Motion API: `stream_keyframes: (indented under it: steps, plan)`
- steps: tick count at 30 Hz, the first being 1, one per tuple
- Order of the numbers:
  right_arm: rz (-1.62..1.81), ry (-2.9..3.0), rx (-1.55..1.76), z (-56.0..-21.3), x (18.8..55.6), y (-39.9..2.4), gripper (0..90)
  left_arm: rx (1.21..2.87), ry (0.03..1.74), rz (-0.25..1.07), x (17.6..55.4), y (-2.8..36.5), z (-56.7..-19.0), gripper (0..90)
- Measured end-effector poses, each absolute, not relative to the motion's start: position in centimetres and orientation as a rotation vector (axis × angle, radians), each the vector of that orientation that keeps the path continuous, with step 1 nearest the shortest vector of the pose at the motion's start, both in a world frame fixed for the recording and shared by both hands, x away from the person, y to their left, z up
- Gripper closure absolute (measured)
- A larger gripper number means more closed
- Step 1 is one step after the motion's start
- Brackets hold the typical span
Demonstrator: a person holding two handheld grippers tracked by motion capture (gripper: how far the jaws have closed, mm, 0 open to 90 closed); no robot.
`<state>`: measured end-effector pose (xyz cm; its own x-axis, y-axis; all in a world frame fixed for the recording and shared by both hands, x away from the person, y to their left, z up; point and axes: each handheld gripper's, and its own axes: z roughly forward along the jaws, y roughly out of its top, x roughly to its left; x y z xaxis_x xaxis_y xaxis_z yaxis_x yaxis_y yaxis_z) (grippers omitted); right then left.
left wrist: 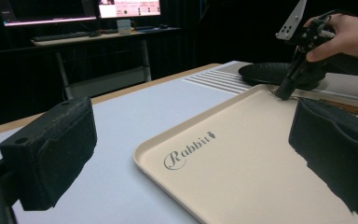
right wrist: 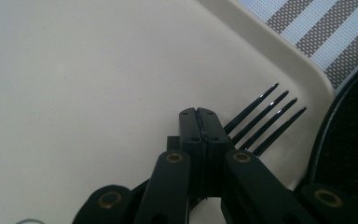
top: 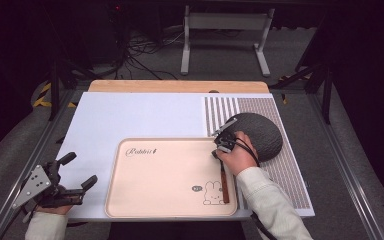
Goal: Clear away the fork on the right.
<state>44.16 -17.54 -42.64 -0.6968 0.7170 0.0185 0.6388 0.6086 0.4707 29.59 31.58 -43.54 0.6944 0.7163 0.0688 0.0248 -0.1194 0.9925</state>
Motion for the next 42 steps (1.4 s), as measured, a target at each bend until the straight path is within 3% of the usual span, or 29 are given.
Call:
stream_keyframes:
  steps: [6, 10, 13, 14, 15, 17, 18, 30, 42]
  plan:
    - [0.724, 2.643, 1.099, -41.9, 43.8, -17.5, 89.2, 1.604, 0.62, 0.651, 29.6, 31.5, -43.6, 1.3]
    - [0.757, 2.625, 1.068, -41.0, 43.5, -17.5, 81.7, 1.601, 0.622, 0.654, 29.6, 31.5, -43.6, 1.3]
    - [0.771, 2.604, 1.03, -40.4, 43.1, -17.4, 65.9, 1.598, 0.621, 0.653, 29.6, 31.5, -43.6, 1.3]
    - [0.771, 2.604, 1.03, -40.4, 43.1, -17.4, 65.9, 1.598, 0.621, 0.653, 29.6, 31.5, -43.6, 1.3]
    - [0.792, 2.585, 1.014, -40.0, 42.9, -17.5, 57.5, 1.6, 0.621, 0.653, 29.6, 31.6, -43.6, 1.3]
    - [0.806, 2.579, 1.004, -39.8, 42.8, -17.5, 54.8, 1.6, 0.624, 0.652, 29.5, 31.6, -43.6, 1.3]
    - [0.838, 2.567, 0.99, -39.5, 42.6, -17.6, 47.2, 1.6, 0.624, 0.654, 29.5, 31.6, -43.6, 1.3]
    - [0.955, 2.502, 0.895, -38.2, 41.8, -17.9, 18.9, 1.597, 0.626, 0.656, 29.5, 31.6, -43.5, 1.3]
    - [1.091, 2.403, 0.816, -37.0, 40.7, -19.5, 11.2, 1.599, 0.633, 0.659, 29.2, 31.8, -43.7, 1.3]
